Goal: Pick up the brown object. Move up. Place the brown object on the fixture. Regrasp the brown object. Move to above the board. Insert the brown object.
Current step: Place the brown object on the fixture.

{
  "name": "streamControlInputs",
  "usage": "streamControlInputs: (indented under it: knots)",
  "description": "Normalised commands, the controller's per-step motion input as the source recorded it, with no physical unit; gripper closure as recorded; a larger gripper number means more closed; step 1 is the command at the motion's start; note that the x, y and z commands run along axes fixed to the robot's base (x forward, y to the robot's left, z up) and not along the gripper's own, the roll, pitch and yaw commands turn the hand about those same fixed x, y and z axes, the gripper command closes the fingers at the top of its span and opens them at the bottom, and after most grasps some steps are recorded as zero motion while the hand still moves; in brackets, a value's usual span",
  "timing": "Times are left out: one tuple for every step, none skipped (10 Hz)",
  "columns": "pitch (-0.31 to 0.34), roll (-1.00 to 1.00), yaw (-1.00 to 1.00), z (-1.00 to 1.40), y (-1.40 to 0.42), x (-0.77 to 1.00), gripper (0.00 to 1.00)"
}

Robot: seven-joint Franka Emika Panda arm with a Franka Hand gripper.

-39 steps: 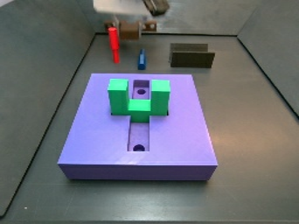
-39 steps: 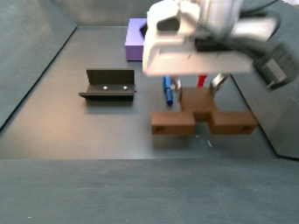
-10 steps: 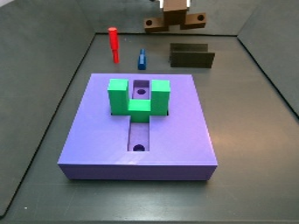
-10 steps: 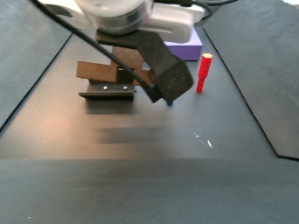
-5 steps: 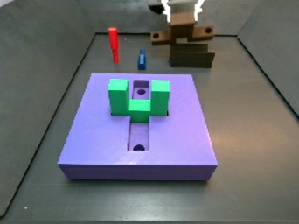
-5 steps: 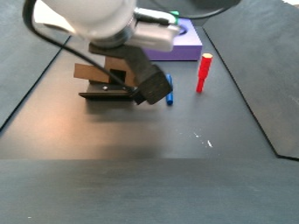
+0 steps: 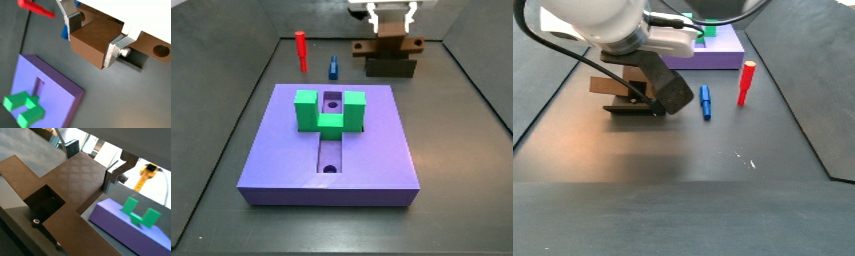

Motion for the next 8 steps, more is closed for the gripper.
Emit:
streamControlInputs:
  knots:
    - [0.049,0.21,0.05,-0.25,-0.04,0.18,1.0]
    - [0.071,0.12,0.0,-0.27,0.01,0.13,1.0]
    - [0.029,0.0,0.03,-0.21,0.1,0.0,1.0]
    - [0.0,0.0,0.01,-0.25,0.0,0.0,1.0]
    - [0.0,0.0,0.0,-0.1,0.0,0.0,1.0]
    - [0.0,0.0,0.0,-0.04,0.0,0.0,1.0]
    - [0.0,0.0,0.0,0.0,0.0,0.0,1.0]
    - [0.0,0.0,0.0,0.0,0.0,0.0,0.0]
